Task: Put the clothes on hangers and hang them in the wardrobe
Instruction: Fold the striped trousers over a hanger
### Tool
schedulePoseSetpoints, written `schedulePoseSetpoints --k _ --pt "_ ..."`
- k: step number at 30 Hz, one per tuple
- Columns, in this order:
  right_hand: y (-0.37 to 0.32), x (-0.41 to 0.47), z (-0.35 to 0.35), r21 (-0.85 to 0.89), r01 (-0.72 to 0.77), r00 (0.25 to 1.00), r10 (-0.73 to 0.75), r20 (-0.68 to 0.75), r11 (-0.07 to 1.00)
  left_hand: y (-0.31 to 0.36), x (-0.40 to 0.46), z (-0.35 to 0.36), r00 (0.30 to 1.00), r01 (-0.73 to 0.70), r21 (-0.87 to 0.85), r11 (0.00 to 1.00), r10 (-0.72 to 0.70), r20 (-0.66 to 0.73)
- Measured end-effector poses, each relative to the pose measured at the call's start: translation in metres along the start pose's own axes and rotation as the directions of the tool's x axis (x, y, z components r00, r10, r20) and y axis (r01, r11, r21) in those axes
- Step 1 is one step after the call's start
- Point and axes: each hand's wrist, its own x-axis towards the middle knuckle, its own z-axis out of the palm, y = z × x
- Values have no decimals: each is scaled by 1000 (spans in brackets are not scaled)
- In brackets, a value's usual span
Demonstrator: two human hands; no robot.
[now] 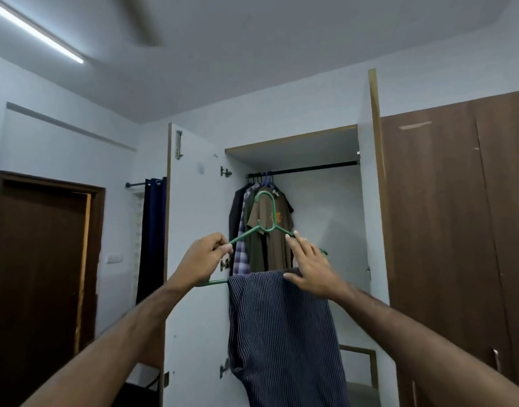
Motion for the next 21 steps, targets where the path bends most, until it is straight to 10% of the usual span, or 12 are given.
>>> schedulePoseSetpoints --k 21 --pt "167 276 162 -199 -126 992 125 -19 972 -201 304 137 986 -162 -54 985 164 37"
